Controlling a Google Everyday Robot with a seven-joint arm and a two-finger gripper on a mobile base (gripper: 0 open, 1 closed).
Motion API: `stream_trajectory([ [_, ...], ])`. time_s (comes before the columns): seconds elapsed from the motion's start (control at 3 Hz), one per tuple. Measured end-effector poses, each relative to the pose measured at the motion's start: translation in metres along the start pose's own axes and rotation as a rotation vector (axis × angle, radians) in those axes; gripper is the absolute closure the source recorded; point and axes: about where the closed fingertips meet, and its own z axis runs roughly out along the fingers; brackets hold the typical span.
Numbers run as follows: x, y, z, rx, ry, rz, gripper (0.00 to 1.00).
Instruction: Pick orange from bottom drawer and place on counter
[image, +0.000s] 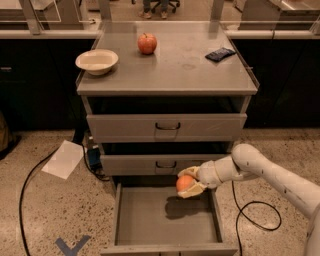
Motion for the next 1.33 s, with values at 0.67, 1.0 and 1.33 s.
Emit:
stream_trajectory([
  [0.67, -0.016, 0.000, -0.004, -0.003, -0.007, -0.028, 1.00],
  [1.0, -0.069, -0.006, -0.031, -0.004, 0.011, -0.071, 1.00],
  [1.33, -0.141, -0.020, -0.079, 0.022, -0.003, -0.095, 1.00],
])
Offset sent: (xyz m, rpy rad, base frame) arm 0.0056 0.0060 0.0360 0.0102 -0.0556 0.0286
